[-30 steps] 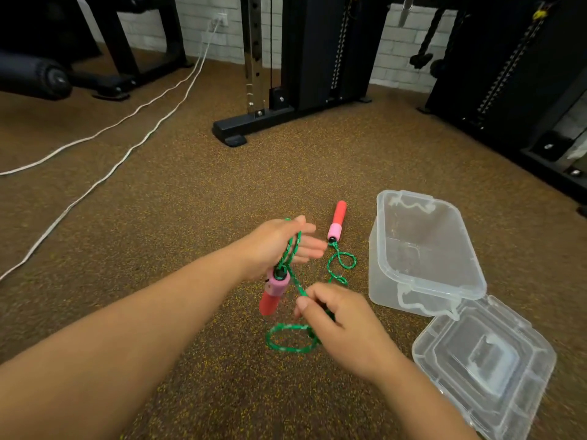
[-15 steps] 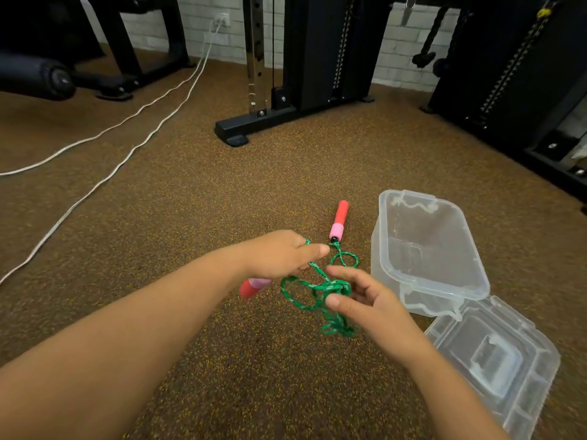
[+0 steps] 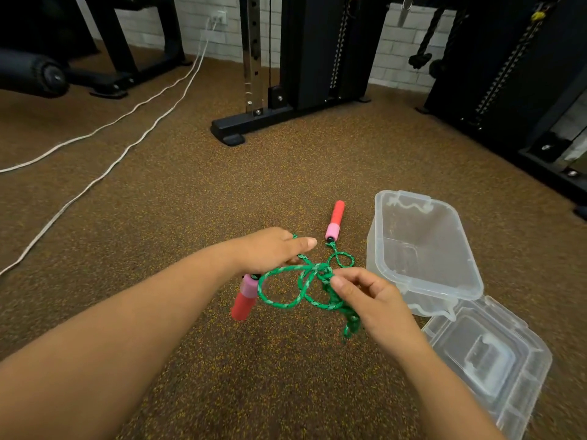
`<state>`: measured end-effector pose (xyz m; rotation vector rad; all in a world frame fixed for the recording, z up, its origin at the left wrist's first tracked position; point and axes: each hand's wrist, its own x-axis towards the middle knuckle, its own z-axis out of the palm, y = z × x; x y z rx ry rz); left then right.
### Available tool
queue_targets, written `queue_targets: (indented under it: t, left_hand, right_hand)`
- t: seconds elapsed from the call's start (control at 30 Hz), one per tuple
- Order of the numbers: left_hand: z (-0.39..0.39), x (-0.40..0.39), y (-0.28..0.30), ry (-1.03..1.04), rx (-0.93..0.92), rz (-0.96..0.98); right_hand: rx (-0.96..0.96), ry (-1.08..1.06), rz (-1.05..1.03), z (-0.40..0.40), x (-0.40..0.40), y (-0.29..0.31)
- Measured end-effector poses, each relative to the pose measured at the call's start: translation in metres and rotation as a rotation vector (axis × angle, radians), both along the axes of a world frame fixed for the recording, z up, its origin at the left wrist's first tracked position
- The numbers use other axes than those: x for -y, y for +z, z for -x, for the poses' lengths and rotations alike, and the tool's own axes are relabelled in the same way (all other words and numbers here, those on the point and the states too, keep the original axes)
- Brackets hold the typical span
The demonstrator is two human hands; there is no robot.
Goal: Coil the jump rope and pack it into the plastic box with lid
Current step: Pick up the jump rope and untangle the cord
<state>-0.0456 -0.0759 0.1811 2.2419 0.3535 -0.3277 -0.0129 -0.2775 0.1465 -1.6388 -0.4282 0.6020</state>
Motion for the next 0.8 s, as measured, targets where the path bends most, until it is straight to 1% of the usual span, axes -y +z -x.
queue_targets:
  t: [0.1,0.17,0.2,0.27,0.3,0.33,0.37,0.43,0.47,0.53,0.6,0.63,0.67,0.73,0.77,0.8]
  left_hand:
    - [-0.001,-0.005,0.001,0.06,0.003,0.01]
    - [0.0,-0.009,0.002,0.069,0.001,0.004]
    - [0.001,-0.012,0.001,0.074,-0.008,0.055]
    - [0.002,-0.018,-0.002,0.106,-0.027,0.193]
    - [0.002,-0.021,-0.004,0.137,-0.021,0.229]
    - [0.002,-0.024,-0.005,0.169,-0.01,0.246]
    - [0.002,-0.026,-0.005,0.192,-0.002,0.261]
    - [0.001,-0.028,-0.005,0.204,0.002,0.288]
    - [0.001,-0.027,-0.004,0.197,0.0,0.28]
    - [0.001,-0.022,-0.004,0.177,-0.013,0.23]
    - [0.001,-0.019,-0.005,0.171,-0.021,0.192]
    - [0.001,-0.017,-0.004,0.168,-0.023,0.18]
    - [0.001,-0.016,-0.004,0.162,-0.024,0.176]
    - [0.0,-0.013,-0.002,0.14,-0.032,0.198]
    - [0.0,-0.011,-0.001,0.125,-0.037,0.217]
    - [0.0,-0.007,0.0,0.105,-0.041,0.234]
  right_hand:
    - [0.086,-0.056,-0.051,-0.001,0.0,-0.003]
    - [0.122,-0.188,-0.105,-0.004,0.002,-0.007]
    - [0.11,-0.266,-0.138,-0.006,0.004,-0.01]
    - [0.014,-0.391,-0.251,-0.009,0.01,-0.018]
    - [-0.039,-0.43,-0.3,-0.009,0.014,-0.023]
    - [-0.071,-0.442,-0.293,-0.01,0.02,-0.031]
    - [-0.099,-0.426,-0.233,-0.01,0.026,-0.039]
    - [-0.14,-0.316,-0.004,-0.008,0.033,-0.055]
    - [-0.164,-0.284,0.077,-0.007,0.036,-0.064]
    - [-0.267,-0.305,0.137,-0.007,0.037,-0.078]
    - [-0.353,-0.379,0.127,-0.008,0.033,-0.082]
    - [-0.336,-0.411,0.143,-0.009,0.031,-0.081]
    - [-0.27,-0.439,0.176,-0.01,0.027,-0.079]
    - [-0.048,-0.449,0.176,-0.008,0.017,-0.065]
    - [0.07,-0.391,0.135,-0.006,0.01,-0.055]
    - [0.179,-0.288,0.1,-0.004,0.003,-0.046]
